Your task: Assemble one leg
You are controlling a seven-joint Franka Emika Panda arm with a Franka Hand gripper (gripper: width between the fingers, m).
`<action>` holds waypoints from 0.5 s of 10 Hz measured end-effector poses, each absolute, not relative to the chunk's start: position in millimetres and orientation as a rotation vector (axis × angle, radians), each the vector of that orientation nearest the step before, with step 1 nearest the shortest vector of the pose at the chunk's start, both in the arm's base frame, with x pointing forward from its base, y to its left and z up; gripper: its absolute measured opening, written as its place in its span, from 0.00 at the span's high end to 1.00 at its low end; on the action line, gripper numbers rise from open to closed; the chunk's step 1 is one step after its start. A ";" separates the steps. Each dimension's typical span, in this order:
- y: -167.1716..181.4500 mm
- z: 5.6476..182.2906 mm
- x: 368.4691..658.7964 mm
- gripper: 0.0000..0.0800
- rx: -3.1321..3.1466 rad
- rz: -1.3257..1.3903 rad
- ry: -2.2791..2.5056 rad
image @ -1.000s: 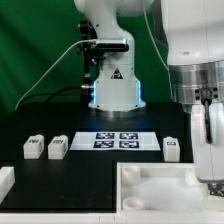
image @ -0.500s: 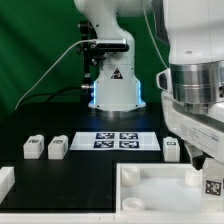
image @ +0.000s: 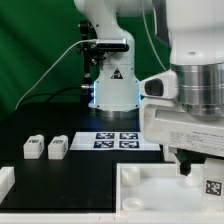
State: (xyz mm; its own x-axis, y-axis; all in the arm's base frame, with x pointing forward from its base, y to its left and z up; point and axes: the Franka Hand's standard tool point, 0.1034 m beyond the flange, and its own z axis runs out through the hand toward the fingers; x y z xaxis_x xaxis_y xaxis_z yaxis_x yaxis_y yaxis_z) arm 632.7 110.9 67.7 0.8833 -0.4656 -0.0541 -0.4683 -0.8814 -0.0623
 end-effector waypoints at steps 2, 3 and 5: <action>109.6 67.6 634.7 0.20 -2.976 0.042 0.728; 109.5 67.6 634.7 0.20 -2.975 0.042 0.733; 111.6 67.7 634.5 0.63 -2.874 0.059 1.052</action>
Offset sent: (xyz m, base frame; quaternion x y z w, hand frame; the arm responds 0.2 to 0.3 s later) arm 0.0000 0.0000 0.0000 0.0000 0.0000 0.0899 0.9960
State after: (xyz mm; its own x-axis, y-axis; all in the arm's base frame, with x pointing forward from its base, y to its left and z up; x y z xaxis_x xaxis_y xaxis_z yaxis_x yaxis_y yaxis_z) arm 634.5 111.6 67.7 0.7635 -0.6426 -0.0639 -0.6457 -0.7610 -0.0627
